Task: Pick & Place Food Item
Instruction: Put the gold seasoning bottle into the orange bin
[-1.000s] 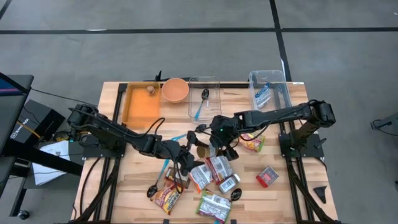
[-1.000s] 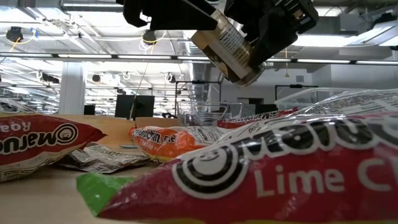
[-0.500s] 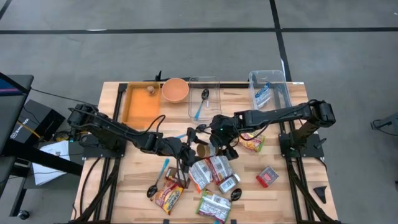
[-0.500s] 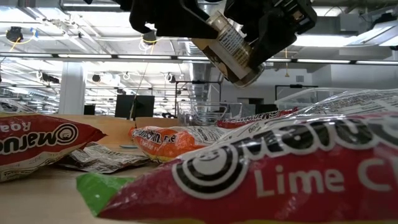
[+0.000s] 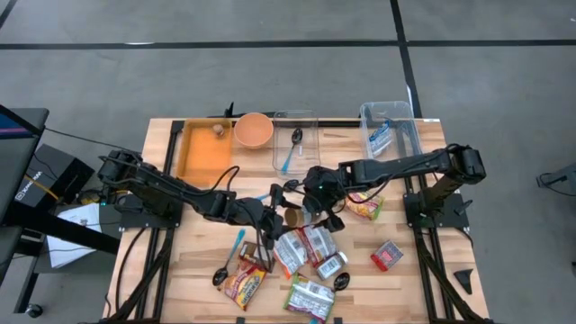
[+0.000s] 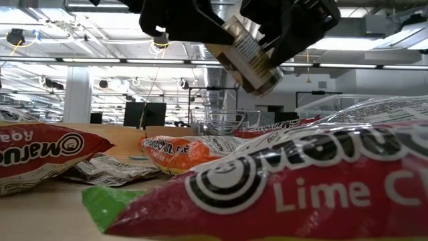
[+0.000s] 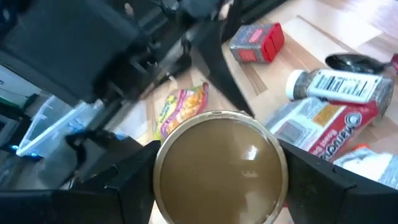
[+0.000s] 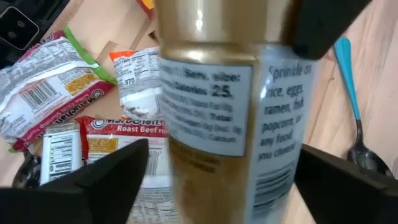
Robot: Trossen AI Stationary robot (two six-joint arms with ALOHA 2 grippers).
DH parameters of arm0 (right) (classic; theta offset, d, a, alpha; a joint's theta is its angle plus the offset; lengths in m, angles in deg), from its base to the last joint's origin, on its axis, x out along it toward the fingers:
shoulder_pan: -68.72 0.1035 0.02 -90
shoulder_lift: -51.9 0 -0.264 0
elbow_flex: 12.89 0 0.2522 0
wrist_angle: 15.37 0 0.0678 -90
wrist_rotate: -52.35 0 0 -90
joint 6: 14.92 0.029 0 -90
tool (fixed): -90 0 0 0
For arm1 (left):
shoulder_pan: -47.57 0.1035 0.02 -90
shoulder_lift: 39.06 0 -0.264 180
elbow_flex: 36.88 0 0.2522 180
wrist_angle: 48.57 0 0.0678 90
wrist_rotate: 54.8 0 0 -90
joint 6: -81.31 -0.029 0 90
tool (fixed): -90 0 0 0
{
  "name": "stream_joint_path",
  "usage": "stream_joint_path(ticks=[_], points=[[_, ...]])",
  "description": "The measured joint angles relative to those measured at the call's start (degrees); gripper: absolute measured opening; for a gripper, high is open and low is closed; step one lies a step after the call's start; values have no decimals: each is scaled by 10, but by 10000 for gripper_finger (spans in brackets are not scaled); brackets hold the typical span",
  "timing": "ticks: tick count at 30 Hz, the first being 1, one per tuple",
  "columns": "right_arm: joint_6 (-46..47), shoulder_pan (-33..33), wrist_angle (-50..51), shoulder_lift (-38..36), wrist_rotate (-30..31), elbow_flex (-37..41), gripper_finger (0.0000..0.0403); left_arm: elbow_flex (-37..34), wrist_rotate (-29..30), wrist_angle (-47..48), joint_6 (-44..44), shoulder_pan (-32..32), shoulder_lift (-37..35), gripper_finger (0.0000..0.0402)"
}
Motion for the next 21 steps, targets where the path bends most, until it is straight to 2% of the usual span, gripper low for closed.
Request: stream_joint_path(ticks=[2, 4, 7, 10, 16, 21], points=[[6, -3, 6, 0, 0, -4, 384, 0, 9, 4, 0, 0, 0, 270], [9, -7, 13, 0, 3, -8, 370, 0, 36, 17, -1, 0, -1, 270], [11, -15, 24, 0, 5, -11, 351, 1, 67, 63, 15, 0, -11, 270], [15, -22, 42, -4, 5, -11, 345, 1, 70, 119, 47, -1, -33, 270], [41, -37, 69, -15, 0, -9, 356, 0, 92, 270, 149, 1, -92, 270], [46, -39, 70, -15, 0, -10, 366, 0, 172, 410, 265, 3, -130, 270]])
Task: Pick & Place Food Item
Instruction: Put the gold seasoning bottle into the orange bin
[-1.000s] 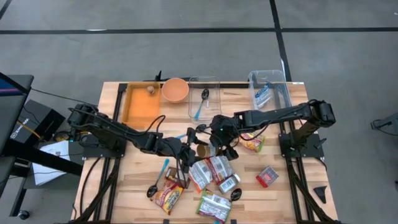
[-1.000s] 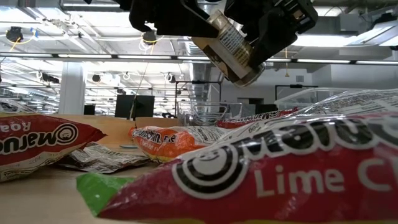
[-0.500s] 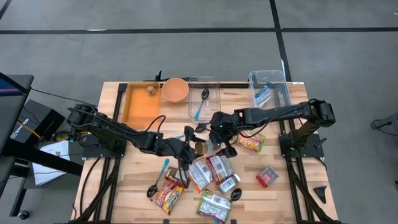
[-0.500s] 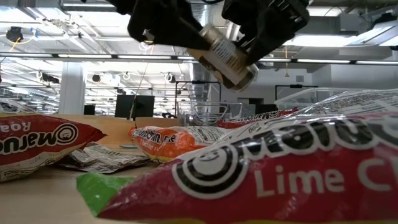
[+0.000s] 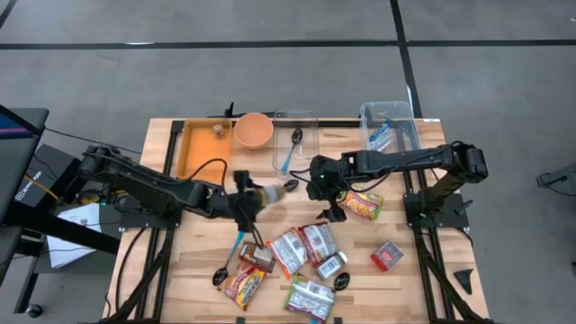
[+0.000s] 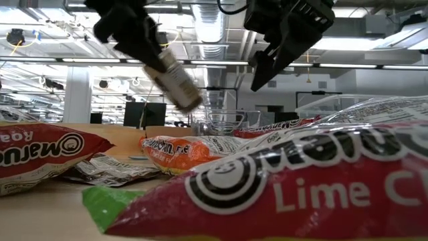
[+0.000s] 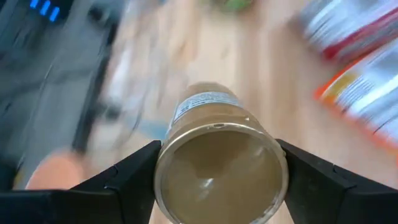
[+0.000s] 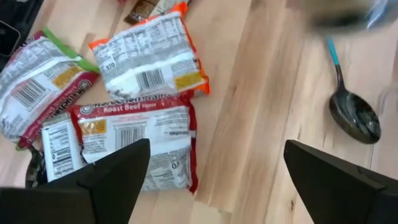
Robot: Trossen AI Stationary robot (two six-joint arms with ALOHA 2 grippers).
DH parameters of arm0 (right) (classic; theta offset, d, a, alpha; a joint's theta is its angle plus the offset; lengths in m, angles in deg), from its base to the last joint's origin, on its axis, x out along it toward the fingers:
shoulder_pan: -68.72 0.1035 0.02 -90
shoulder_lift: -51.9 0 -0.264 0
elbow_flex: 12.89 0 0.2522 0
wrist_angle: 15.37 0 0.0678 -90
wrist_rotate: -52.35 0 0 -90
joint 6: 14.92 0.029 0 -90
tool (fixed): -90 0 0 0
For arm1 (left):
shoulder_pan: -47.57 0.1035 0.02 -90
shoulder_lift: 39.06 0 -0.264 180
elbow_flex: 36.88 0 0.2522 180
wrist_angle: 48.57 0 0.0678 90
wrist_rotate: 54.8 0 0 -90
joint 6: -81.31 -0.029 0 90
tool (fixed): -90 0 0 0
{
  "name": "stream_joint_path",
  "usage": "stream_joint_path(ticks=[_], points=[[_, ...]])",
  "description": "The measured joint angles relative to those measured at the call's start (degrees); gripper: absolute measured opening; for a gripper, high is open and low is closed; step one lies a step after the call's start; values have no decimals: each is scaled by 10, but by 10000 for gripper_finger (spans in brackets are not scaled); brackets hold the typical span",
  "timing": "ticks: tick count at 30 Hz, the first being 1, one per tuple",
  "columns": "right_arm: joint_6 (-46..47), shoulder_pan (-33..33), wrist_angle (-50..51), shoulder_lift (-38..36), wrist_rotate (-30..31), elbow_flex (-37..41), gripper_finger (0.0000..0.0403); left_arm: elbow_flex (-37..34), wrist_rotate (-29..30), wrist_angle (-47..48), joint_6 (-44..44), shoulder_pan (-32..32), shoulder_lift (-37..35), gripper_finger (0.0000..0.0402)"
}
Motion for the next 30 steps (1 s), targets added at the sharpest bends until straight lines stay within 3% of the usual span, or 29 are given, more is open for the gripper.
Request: stream_joint_path(ticks=[5, 12, 17, 24, 30], points=[[2, 0, -1, 0, 0, 0, 370, 0, 64, 124, 105, 28, -37, 270], [1, 0, 0, 0, 2, 0, 370, 0, 57, 208, 123, 146, -89, 270], [0, -2, 4, 0, 2, 0, 370, 0, 1, 211, 83, 287, -106, 270], [0, -4, 7, 0, 2, 0, 370, 0, -128, 213, -35, 505, -101, 270], [-5, -3, 4, 0, 2, 0, 370, 5, -221, 235, -113, 655, -96, 270]])
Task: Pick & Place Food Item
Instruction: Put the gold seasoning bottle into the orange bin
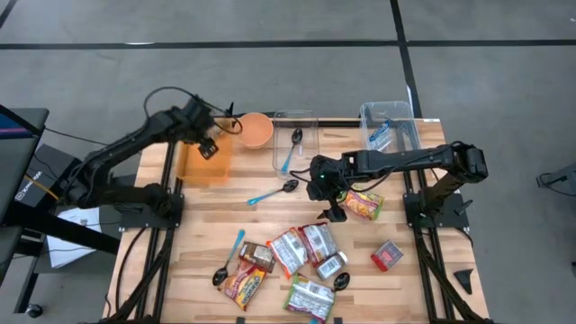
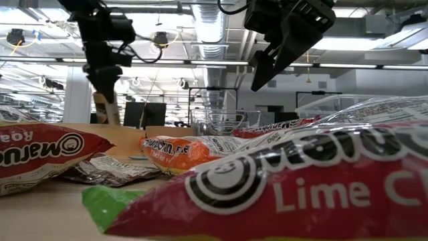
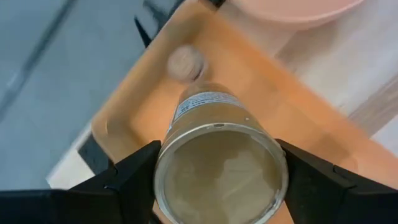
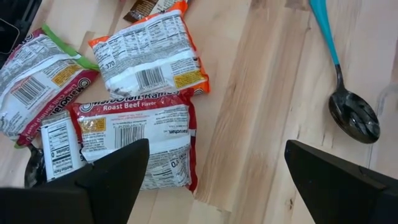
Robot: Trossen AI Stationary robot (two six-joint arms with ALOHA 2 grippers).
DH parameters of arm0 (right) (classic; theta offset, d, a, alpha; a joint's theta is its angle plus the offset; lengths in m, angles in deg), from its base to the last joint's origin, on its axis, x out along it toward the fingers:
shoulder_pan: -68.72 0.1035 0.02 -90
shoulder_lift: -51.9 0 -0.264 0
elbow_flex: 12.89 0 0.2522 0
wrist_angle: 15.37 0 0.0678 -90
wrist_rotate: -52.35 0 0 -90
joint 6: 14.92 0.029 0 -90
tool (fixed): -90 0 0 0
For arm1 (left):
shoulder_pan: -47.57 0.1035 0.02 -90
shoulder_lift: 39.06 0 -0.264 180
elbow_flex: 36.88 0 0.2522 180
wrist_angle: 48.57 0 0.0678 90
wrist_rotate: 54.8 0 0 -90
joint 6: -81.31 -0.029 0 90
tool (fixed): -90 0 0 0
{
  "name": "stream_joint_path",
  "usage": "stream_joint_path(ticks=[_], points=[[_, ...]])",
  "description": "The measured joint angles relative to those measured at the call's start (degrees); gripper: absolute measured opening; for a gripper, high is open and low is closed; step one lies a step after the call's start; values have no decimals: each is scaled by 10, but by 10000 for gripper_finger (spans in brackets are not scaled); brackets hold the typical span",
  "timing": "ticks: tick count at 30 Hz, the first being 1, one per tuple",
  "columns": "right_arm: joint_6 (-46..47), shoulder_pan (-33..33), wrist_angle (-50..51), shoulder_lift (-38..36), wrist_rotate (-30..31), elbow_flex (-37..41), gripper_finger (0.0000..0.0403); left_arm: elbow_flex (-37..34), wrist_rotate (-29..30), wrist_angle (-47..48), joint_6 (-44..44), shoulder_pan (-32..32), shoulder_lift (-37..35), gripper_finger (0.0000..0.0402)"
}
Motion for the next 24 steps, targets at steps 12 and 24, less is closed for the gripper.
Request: stream_joint_path(ticks=[12, 24], points=[[-10, 0, -11, 0, 0, 0, 370, 84, -76, 42, 28, 94, 114, 270], [-10, 0, -2, 0, 0, 0, 370, 204, -96, 105, 105, 105, 276, 270]])
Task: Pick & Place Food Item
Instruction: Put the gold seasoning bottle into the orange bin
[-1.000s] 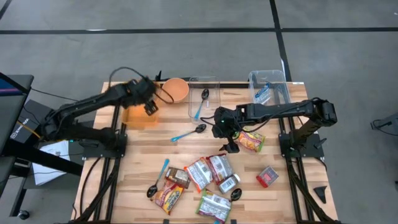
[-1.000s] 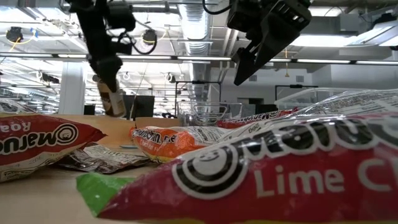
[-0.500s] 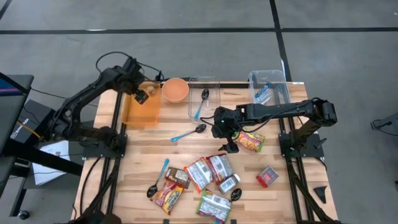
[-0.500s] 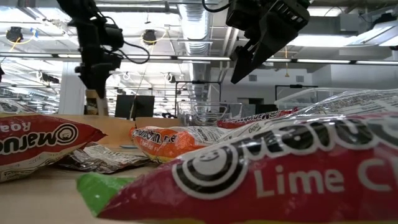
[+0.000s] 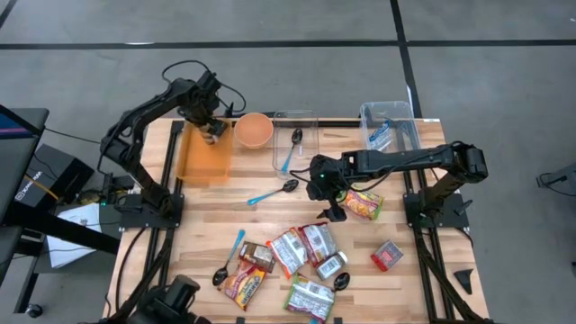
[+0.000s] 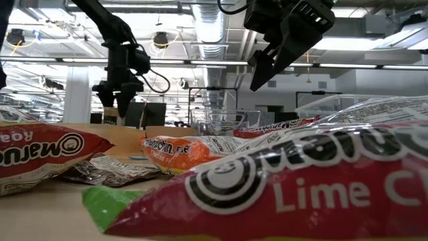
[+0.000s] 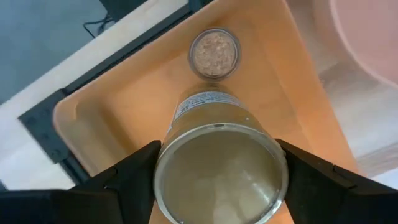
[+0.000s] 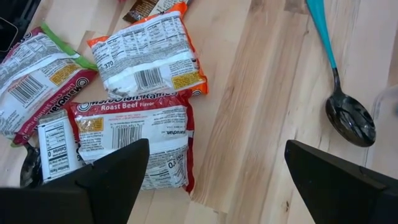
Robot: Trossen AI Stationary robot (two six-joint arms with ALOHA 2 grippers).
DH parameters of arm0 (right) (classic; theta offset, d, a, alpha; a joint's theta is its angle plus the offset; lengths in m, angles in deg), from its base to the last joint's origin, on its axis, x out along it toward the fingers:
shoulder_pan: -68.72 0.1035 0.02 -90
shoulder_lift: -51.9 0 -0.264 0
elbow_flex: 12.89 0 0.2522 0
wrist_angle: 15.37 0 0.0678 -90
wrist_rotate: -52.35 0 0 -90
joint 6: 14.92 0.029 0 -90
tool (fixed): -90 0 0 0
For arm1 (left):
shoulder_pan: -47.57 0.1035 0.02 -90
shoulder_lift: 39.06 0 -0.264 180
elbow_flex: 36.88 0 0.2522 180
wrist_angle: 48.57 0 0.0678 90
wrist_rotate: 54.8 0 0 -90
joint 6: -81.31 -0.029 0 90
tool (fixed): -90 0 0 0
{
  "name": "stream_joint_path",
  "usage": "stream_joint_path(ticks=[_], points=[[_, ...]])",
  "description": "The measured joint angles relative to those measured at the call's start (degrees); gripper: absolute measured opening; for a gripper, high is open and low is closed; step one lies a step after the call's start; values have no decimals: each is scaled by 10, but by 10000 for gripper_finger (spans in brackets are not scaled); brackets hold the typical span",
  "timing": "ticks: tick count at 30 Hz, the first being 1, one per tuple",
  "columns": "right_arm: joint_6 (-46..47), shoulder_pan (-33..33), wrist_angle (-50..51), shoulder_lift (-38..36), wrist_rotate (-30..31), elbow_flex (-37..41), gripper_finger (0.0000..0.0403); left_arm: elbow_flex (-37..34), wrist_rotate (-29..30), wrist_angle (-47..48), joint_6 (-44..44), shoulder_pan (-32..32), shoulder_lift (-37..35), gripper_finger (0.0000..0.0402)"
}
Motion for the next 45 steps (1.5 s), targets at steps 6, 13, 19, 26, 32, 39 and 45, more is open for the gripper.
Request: stream_joint_path(ticks=[6, 13, 19, 26, 32, 39, 45], points=[[0, 0, 3, 0, 0, 0, 370, 3, -20, -3, 0, 0, 4, 270], [0, 0, 3, 0, 0, 0, 370, 3, -19, 1, -5, 0, 4, 270], [0, 0, 3, 0, -1, 0, 370, 3, -17, -2, -5, 0, 4, 335], [-1, 0, 2, 0, -1, 0, 370, 3, -18, -25, -13, 0, 3, 372], [-4, 0, 1, 0, -1, 0, 370, 3, -16, -54, -25, -2, -29, 344], [-4, 0, 1, 0, -1, 0, 370, 3, -68, -60, -40, -24, -89, 291], [-2, 0, 1, 0, -1, 0, 370, -17, -139, -50, -26, -75, -116, 204]])
